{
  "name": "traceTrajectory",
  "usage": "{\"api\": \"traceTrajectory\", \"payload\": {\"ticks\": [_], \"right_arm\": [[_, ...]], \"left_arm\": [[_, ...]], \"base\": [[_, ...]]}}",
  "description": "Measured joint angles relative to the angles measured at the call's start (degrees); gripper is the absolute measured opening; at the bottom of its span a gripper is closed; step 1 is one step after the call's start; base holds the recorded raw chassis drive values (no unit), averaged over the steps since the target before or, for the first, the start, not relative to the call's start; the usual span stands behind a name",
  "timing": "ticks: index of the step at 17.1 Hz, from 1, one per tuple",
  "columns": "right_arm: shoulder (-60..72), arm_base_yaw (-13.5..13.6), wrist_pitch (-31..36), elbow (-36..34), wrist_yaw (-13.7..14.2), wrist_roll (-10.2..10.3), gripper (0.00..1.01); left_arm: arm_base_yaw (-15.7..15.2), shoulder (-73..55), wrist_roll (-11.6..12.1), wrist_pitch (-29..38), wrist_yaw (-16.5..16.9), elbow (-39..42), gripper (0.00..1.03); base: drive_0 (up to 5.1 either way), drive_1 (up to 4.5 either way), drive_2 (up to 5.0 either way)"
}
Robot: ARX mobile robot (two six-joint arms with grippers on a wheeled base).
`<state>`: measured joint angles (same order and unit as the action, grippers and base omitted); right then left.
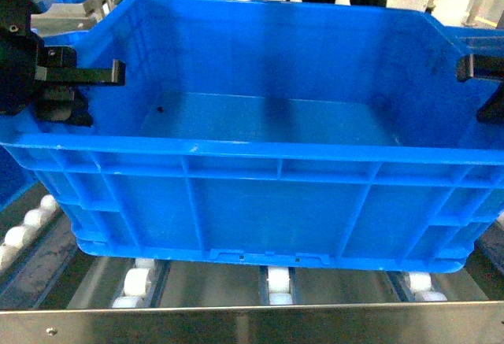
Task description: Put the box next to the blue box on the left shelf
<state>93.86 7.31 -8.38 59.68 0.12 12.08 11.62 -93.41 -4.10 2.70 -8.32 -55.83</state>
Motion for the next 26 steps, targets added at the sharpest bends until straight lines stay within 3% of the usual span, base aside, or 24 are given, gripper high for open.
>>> {"api": "traceTrajectory", "payload": {"ticks": [2,8,11,12,13,15,16,19,20,21,23,25,26], "right_arm": [[1.0,-0.3,0.2,0.3,-0.2,-0.1,0.09],[2.6,-1.0,-2.1,3.2,0.1,-1.6,0.09],[4.4,-1.4,-2.9,4.9,-0.7,-0.9,0.10],[4.9,-1.4,-1.5,5.0,-0.7,2.9,0.21],[5.2,-1.3,-0.1,5.1,-1.0,5.2,0.30],[5.4,-0.8,4.1,5.3,-0.8,8.1,0.51],[5.2,-0.5,7.9,5.2,0.4,9.0,0.62],[1.7,0.6,18.3,2.0,3.7,8.9,0.97],[1.1,0.5,20.9,1.3,5.2,9.0,0.99],[0.7,0.5,22.0,0.9,6.2,9.0,0.97],[0.2,0.5,23.5,-1.2,11.4,7.3,0.98],[0.2,0.1,23.5,-1.4,11.9,6.3,0.98],[0.2,0.0,31.0,-3.2,10.5,4.6,0.94]], "left_arm": [[0.3,-0.8,-0.3,-1.0,0.3,-0.9,0.06],[0.3,-4.0,-4.5,-9.0,2.7,-4.4,0.06],[0.3,-5.9,-5.0,-11.7,1.6,-6.8,0.06],[0.4,-6.6,-5.7,-9.6,-0.1,-6.8,0.13],[1.2,-7.8,-6.7,-4.5,-3.2,-5.9,0.23],[1.5,-8.5,-9.6,3.8,-3.9,-3.9,0.44],[1.7,-8.5,-11.0,7.5,-3.6,-2.8,0.55],[2.0,-7.7,-12.5,18.1,-3.8,-0.3,0.90],[1.6,-6.8,-12.6,22.5,-5.4,0.3,1.00],[1.4,-6.2,-12.7,24.6,-6.5,0.5,1.00],[-0.4,-3.7,-13.4,25.0,-8.5,0.5,0.98],[-1.3,-3.7,-13.5,24.7,-9.0,0.7,0.98],[-1.3,-4.2,-12.3,28.3,-7.8,1.9,0.96]], "base": [[0.0,0.00,0.0],[0.0,0.00,0.0],[0.0,0.00,0.0],[0.0,0.00,0.0],[0.0,0.00,0.0],[0.0,0.00,0.0],[0.0,0.00,0.0],[0.0,0.00,0.0],[0.0,0.00,0.0],[0.0,0.00,0.0],[0.0,0.00,0.0],[0.0,0.00,0.0],[0.0,0.00,0.0]]}}
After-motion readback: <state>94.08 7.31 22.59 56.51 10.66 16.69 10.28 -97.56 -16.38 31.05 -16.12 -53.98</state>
